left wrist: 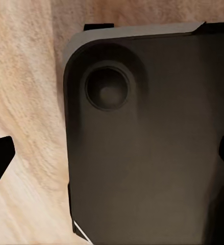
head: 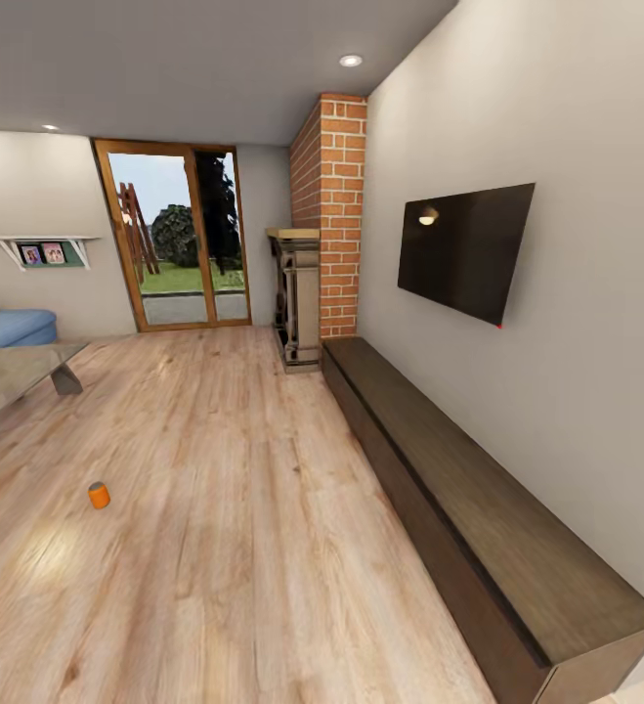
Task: Put the three can of soda from the living room inside the tash can in the kitchen.
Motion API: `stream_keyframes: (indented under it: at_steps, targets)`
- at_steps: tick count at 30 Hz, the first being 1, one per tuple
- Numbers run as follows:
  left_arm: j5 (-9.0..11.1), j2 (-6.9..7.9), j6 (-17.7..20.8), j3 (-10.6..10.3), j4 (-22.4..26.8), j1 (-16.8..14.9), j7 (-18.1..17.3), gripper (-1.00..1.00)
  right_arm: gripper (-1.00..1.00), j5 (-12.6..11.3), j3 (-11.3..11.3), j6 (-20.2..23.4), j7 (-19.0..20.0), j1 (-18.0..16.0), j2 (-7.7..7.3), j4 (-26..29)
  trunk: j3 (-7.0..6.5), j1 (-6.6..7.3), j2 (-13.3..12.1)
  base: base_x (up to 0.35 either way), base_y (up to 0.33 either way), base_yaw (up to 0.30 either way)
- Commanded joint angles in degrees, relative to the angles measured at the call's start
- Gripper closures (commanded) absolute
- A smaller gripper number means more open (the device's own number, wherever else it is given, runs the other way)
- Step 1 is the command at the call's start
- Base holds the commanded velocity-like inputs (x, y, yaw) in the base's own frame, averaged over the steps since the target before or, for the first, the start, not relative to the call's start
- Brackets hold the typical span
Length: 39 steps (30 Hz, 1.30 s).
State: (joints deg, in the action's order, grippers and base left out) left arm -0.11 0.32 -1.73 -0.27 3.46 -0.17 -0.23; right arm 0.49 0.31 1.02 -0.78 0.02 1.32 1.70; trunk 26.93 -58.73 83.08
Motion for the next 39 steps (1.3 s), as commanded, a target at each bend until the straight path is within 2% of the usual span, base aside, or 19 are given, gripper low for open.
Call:
stream_keyframes:
  at_steps: [1, 6, 7, 12, 14, 17, 19, 20, 23, 28, 34, 39]
  targets:
    - [0.00, 0.03, 0.25, 0.00, 0.33, 0.00, -0.01, -1.00, -1.00, 0.01, 0.01, 0.33, -0.02, 0.00, 0.00, 0.33, 0.00, 0.00, 0.00, 0.000, 0.000, 0.000]
    - [0.34, 0.72, 1.86, 0.05, 1.94, 0.00, -0.03, -1.00, -1.00, 0.35, 0.04, 1.94, -0.04, -0.01, -0.06, 1.94, 0.00, 0.00, 0.00, 0.000, 0.000, 0.000]
    - [0.43, 0.93, 5.31, 0.08, 10.51, 0.00, -0.06, -1.00, -1.00, 0.39, 0.06, 8.82, -0.03, -0.02, -0.11, 13.35, 0.00, 0.00, 0.00, 0.000, 0.000, 0.000]
    - [0.68, 1.39, 15.84, 0.42, 22.50, 0.00, -0.18, -1.00, -1.00, 0.48, 0.11, 19.07, -0.02, -0.02, -0.23, 25.38, 0.00, 0.00, 0.00, 0.000, 0.000, 0.000]
    - [0.70, 1.42, 20.83, 0.46, 28.83, 0.00, -0.20, -1.00, -1.00, 0.81, 0.13, 23.58, -0.04, -0.02, -0.25, 31.46, 0.00, 0.00, 0.00, 0.000, 0.000, 0.000]
    - [0.71, 1.47, 25.36, 0.51, 35.10, 0.00, -0.24, -1.00, -1.00, 2.17, 0.13, 27.35, -0.03, -0.02, -0.26, 37.44, 0.00, 0.00, 0.00, 0.000, 0.000, 0.000]
    - [0.75, 1.45, 29.62, 0.52, 41.59, 0.00, -0.27, -1.00, -1.00, 4.16, 0.13, 30.16, 0.01, -0.02, -0.20, 42.51, 0.00, 0.00, 0.00, 0.000, 0.000, 0.000]
    - [0.76, 1.45, 30.63, 0.53, 43.17, 0.00, -0.27, -1.00, -1.00, 4.61, 0.13, 30.67, 0.00, -0.02, -0.18, 43.58, 0.00, 0.00, 0.00, 0.000, 0.000, 0.000]
    - [0.80, 1.44, 35.04, 0.53, 52.25, 0.00, -0.29, -1.00, -1.00, 6.59, 0.13, 32.35, 0.10, -0.02, -0.08, 48.30, 0.00, 0.00, 0.00, 0.000, 0.000, 0.000]
    - [0.66, 1.27, 35.15, 0.04, 55.62, 0.00, -1.45, -1.00, -1.00, 7.06, 0.20, 32.17, 0.30, -0.02, -0.06, 49.56, 0.00, 0.00, 0.00, 0.000, 0.000, 0.000]
    - [0.58, 1.08, 28.41, -0.16, 54.83, 0.00, -5.51, -1.00, -1.00, 7.22, 0.30, 30.48, 0.42, -0.02, -0.19, 49.80, 0.00, 0.00, 0.00, 0.000, 0.000, 0.000]
    - [0.90, 0.94, 27.12, -0.12, 53.83, 0.00, -6.13, -1.00, -1.00, 7.22, 0.34, 28.66, 0.46, -0.01, -0.41, 49.21, 0.00, 0.00, 0.00, 0.000, 0.000, 0.000]
